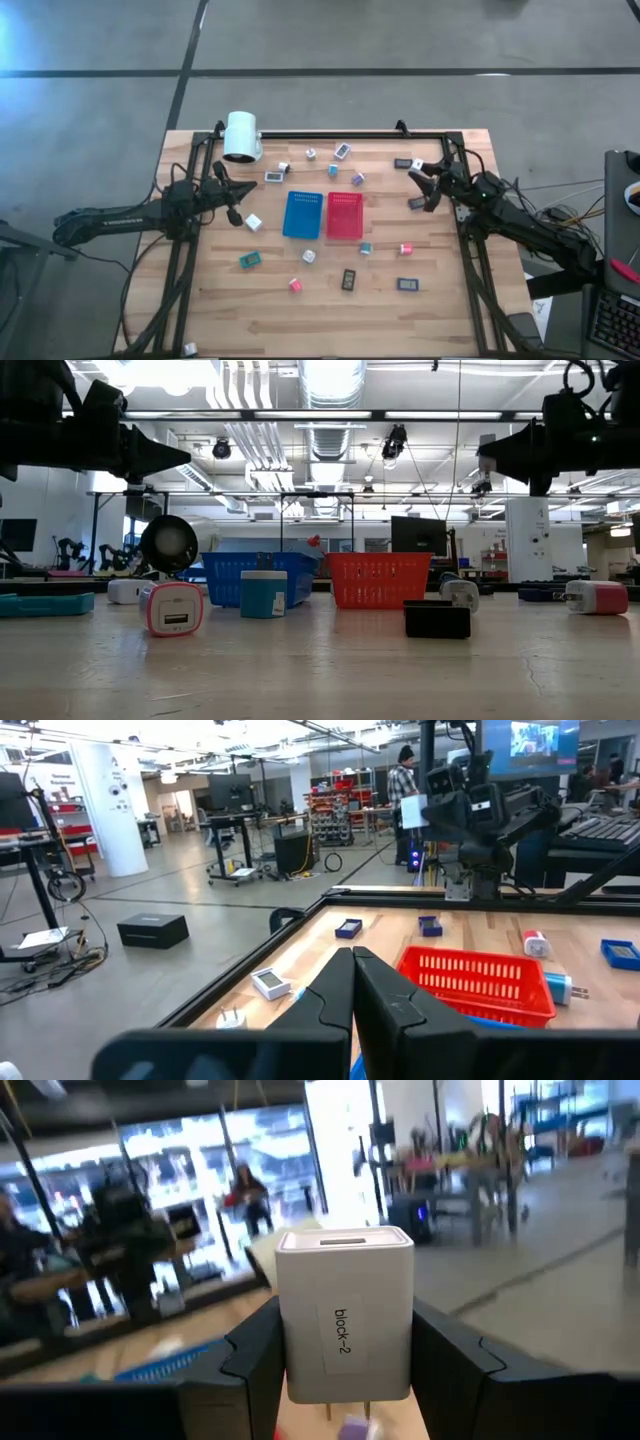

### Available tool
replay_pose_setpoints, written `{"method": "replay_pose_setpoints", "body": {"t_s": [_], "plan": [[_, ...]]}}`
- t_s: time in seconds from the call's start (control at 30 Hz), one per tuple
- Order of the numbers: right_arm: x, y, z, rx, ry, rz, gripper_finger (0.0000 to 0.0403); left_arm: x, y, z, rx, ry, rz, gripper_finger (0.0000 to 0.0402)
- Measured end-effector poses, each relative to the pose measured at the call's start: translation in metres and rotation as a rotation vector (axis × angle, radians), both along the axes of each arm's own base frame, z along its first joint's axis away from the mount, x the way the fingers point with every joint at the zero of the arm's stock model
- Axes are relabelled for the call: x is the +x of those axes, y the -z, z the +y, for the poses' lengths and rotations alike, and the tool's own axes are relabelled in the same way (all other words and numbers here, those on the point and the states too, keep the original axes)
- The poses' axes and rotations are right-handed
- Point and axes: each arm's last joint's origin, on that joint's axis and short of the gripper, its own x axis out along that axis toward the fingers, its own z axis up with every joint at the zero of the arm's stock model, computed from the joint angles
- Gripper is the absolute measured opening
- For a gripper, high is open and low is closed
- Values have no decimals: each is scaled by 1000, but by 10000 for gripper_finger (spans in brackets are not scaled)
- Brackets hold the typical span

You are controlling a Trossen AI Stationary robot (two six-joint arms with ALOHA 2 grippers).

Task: Pick & Place Office items
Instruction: Put the white charger adapter into the red bin

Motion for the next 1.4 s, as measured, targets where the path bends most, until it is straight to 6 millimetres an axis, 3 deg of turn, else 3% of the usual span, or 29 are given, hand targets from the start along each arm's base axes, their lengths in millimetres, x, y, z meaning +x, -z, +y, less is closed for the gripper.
{"method": "replay_pose_setpoints", "body": {"t_s": [0.7,0.9,1.1,1.4], "plan": [[2,5,1,-42,-33,25,163,0,0,0,-3,0,0,9],[0,-6,2,-101,-38,-71,162,0,0,0,-3,0,0,9],[3,-16,1,-95,-80,-55,162,0,0,0,-3,0,0,9],[28,-54,-10,-37,-124,74,162,0,0,0,9,-1,4,9]]}}
